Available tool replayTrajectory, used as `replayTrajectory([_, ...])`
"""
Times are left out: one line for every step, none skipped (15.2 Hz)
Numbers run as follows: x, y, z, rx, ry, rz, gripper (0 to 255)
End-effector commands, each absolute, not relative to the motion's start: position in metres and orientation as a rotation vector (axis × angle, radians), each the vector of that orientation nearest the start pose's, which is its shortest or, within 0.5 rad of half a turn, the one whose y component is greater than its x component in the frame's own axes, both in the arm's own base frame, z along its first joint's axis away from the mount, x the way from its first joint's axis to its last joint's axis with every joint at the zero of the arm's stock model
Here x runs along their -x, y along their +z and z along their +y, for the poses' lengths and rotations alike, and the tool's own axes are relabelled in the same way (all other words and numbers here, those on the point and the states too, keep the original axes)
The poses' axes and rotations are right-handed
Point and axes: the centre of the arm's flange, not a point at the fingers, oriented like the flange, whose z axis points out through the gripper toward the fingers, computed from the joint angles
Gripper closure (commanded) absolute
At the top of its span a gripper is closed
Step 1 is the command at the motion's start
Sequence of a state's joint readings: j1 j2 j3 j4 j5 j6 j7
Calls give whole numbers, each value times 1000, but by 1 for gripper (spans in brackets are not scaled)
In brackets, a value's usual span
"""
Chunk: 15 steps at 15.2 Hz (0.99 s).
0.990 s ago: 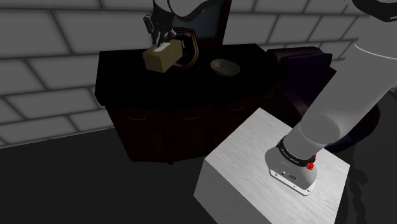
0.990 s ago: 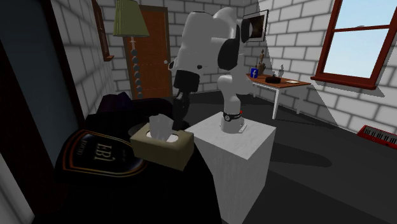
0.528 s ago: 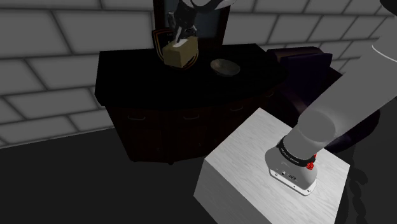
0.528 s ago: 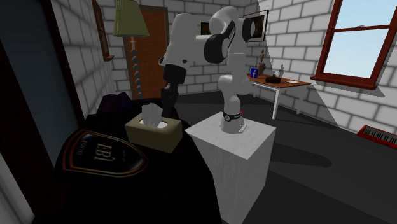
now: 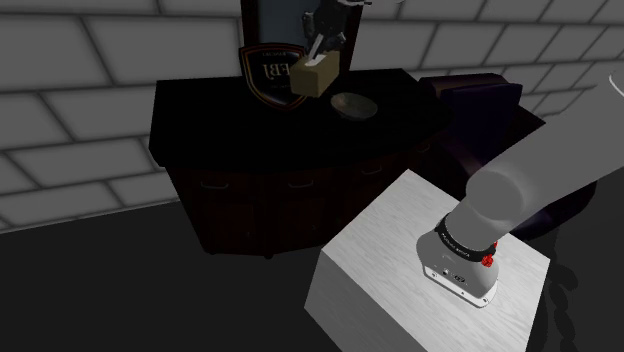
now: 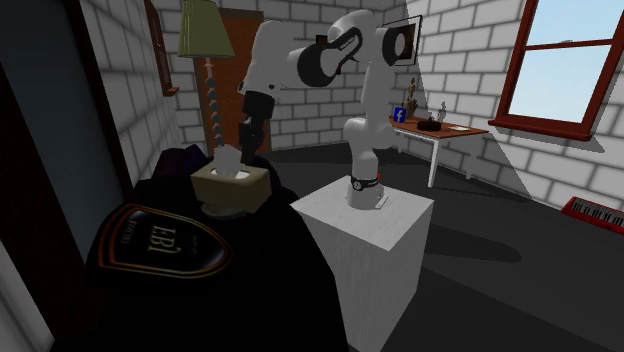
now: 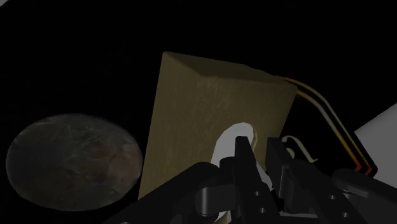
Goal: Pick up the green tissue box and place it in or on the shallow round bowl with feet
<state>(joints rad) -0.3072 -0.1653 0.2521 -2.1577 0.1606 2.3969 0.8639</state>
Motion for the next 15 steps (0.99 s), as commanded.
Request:
replayTrajectory([-531, 512, -50, 2506, -483, 1382, 255])
replayTrajectory([-527, 514, -62, 2506, -483, 1382, 255])
replayTrajectory([-523, 515, -74, 2506, -483, 1382, 255])
replayTrajectory([-519, 517, -87, 2506, -483, 1382, 255])
replayTrajectory([-515, 518, -99, 2506, -483, 1382, 255])
replayTrajectory([-510, 520, -112, 2506, -483, 1382, 255])
replayTrajectory([-506, 521, -124, 2506, -483, 1382, 255])
replayTrajectory([-502, 523, -137, 2506, -483, 1382, 255])
replayTrajectory([-498, 524, -149, 2506, -483, 1382, 255])
replayTrajectory([-494, 526, -161, 2506, -483, 1382, 255])
replayTrajectory([-490, 527, -174, 2506, -483, 1382, 255])
replayTrajectory([-483, 530, -193, 2506, -483, 1382, 255])
replayTrajectory([-483, 524, -193, 2506, -483, 1382, 255])
replayTrajectory([-483, 519, -193, 2506, -483, 1382, 255])
replayTrajectory([-483, 514, -193, 2506, -483, 1382, 255])
